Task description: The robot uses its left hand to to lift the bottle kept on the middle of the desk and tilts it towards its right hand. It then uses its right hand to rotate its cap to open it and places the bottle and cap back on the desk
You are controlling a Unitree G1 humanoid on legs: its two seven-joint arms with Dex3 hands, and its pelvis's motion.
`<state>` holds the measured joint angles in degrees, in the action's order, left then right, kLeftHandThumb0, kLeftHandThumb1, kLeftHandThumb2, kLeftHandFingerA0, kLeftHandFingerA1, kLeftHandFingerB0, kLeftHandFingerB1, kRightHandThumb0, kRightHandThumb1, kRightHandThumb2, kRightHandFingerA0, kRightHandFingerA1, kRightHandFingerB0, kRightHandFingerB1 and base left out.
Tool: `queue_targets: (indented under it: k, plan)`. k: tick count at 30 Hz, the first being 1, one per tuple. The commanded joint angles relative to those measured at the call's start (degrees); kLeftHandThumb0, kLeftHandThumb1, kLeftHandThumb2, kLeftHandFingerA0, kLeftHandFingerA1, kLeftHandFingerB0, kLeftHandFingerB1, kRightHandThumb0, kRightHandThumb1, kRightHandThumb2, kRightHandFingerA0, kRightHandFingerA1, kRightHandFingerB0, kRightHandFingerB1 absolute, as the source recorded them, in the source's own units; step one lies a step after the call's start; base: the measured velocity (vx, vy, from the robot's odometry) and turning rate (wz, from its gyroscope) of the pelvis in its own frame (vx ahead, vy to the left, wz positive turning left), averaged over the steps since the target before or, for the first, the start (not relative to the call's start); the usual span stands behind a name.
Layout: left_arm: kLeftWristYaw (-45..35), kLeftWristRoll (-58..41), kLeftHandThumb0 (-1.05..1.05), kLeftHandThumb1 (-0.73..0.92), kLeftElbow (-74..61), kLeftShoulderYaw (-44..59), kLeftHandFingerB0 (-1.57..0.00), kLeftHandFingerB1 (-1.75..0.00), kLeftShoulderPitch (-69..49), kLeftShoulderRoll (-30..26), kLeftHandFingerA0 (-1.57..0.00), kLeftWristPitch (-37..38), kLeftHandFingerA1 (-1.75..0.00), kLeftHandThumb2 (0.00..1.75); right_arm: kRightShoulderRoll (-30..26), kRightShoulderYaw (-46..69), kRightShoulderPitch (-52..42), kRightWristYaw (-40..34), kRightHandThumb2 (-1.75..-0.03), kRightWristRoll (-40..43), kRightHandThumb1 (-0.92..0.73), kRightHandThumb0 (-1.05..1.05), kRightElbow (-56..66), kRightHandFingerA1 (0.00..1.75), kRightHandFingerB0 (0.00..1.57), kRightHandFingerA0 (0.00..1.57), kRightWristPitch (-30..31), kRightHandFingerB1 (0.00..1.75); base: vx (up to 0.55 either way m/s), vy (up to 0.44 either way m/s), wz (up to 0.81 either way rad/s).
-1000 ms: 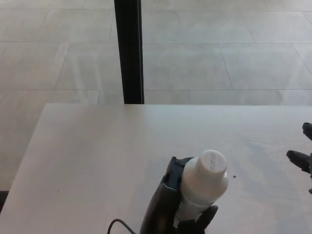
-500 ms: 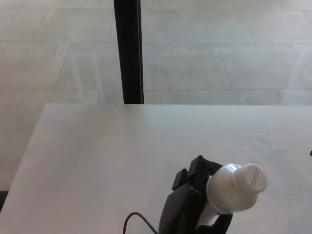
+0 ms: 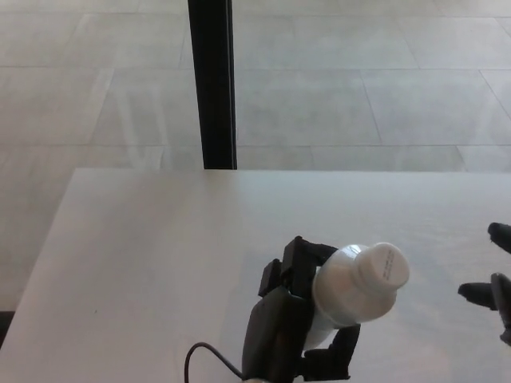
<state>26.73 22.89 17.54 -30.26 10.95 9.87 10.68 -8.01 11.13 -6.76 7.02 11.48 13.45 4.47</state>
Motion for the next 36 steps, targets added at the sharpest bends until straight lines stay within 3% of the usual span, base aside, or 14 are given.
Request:
queue_targets:
  k: [1, 9, 10, 15, 20, 21, 22, 23, 24, 25, 26, 31, 32, 36]
  plan:
    - [-2.1, -0.2, 0.24, 0.55, -2.9, 4.2, -1.0, -1.53, -1.1, -1.8, -1.18, -1.4, -1.75, 1.53, -3.3, -4.7, -0.6, 2.1, -0.59, -6.3, -0.6, -0.57, 1.2, 0.7, 0.51, 0.82, -3.4, 0.36, 0.0, 0.0, 0.0]
    - [-3.4, 0.8, 0.22, 0.53, -3.6, 6.0, -0.92, -1.54, -2.7, -2.4, -1.04, -0.9, -1.75, 1.54, -3.3, -8.4, 2.0, 0.8, -0.59, -8.7, -0.61, -0.62, 2.1, 0.72, 0.5, 0.76, -3.6, 0.36, 0.0, 0.0, 0.01]
    - [-3.8, 1.0, 0.22, 0.54, -4.0, 6.1, -0.9, -1.54, -3.0, -2.5, -1.02, -1.5, -1.75, 1.53, -3.1, -8.4, 2.5, 0.7, -0.87, -8.5, -0.48, -0.64, 2.2, 0.76, 0.43, 0.73, -3.1, 0.51, 0.0, 0.0, 0.0]
    - [-3.9, 1.3, 0.31, 0.63, -4.2, 7.0, -1.06, -1.3, -4.4, -2.4, -1.21, -1.6, -1.44, 1.39, -2.8, -8.3, 5.2, -0.1, -0.59, -9.4, -0.6, -0.63, 2.7, 0.76, 0.5, 0.77, -2.3, 0.36, 0.0, 0.0, 0.0]
    - [-4.2, 1.8, 0.21, 0.54, -3.5, 7.6, -0.89, -1.53, -4.2, -2.4, -1.0, -1.5, -1.75, 1.53, -3.1, -9.3, 5.9, 0.6, -0.58, -10.5, -0.57, -0.6, 4.6, 0.81, 0.51, 0.8, -1.8, 0.36, 0.0, 0.0, 0.0]
    - [-4.3, 1.9, 0.1, 0.72, -3.6, 7.5, -1.05, -1.16, -4.3, -2.2, -1.12, -2.2, -1.22, 1.33, -3.1, -9.6, 6.1, 0.6, -0.58, -10.7, -0.57, -0.59, 4.7, 0.81, 0.51, 0.79, -2.1, 0.36, 0.0, 0.0, 0.0]
    - [-4.1, 2.2, 0.19, 0.55, -3.4, 7.5, -0.95, -1.48, -4.2, -2.2, -1.14, -2.2, -1.74, 1.5, -3.2, -9.9, 6.3, 0.6, -0.58, -11.3, -0.57, -0.59, 5.0, 0.81, 0.51, 0.79, -2.2, 0.36, 0.0, 0.0, 0.0]
    - [-4.1, 2.3, 0.1, 0.72, -3.5, 7.4, -1.05, -1.16, -4.3, -2.0, -1.12, -2.5, -1.22, 1.33, -3.3, -10.2, 6.7, 0.5, -0.58, -11.8, -0.57, -0.58, 5.4, 0.81, 0.51, 0.79, -2.0, 0.36, 0.0, 0.0, 0.0]
    - [-4.1, 2.3, 0.21, 0.55, -3.4, 7.4, -0.85, -1.59, -4.4, -1.9, -0.97, -2.3, -1.75, 1.47, -3.3, -10.3, 6.8, 0.5, -0.57, -11.8, -0.56, -0.58, 5.5, 0.82, 0.51, 0.8, -2.0, 0.36, 0.0, 0.0, 0.0]
    - [-4.1, 2.1, 0.1, 0.72, -3.4, 7.4, -1.05, -1.16, -4.5, -1.7, -1.12, -2.4, -1.22, 1.33, -3.2, -10.6, 7.2, 0.7, -0.58, -11.8, -0.55, -0.58, 5.3, 0.82, 0.52, 0.82, -2.5, 0.36, 0.0, 0.0, 0.0]
    - [-4.1, 2.2, 0.21, 0.56, -3.5, 7.4, -0.85, -1.61, -4.4, -1.5, -0.97, -2.5, -1.75, 1.46, -3.2, -10.7, 7.4, 0.8, -0.57, -11.8, -0.55, -0.57, 5.0, 0.82, 0.51, 0.82, -2.8, 0.36, 0.0, 0.0, 0.0]
    - [-3.6, 2.4, 0.21, 0.52, -2.6, 7.6, -0.87, -1.62, -3.7, -0.9, -1.0, -2.0, -1.75, 1.52, -4.5, -13.1, 5.3, 2.4, -0.57, -13.5, -0.54, -0.53, 4.5, 0.79, 0.49, 0.83, -3.2, 0.35, 0.0, 0.0, 0.0]
    - [-3.4, 2.8, 0.29, 0.61, -2.8, 7.6, -1.06, -1.3, -3.4, -1.0, -1.21, -2.4, -1.45, 1.39, -5.1, -13.7, 4.7, 2.8, -0.58, -14.2, -0.53, -0.58, 4.0, 0.8, 0.48, 0.82, -3.9, 0.35, 0.0, 0.0, 0.0]
    - [-3.4, 3.2, 0.14, 0.52, -2.7, 7.8, -0.94, -1.49, -2.8, -1.0, -1.11, -2.4, -1.75, 1.52, -5.9, -15.1, 3.9, 3.0, -0.57, -14.9, -0.55, -0.58, 3.2, 0.8, 0.5, 0.83, -5.2, 0.36, 0.0, 0.0, 0.0]
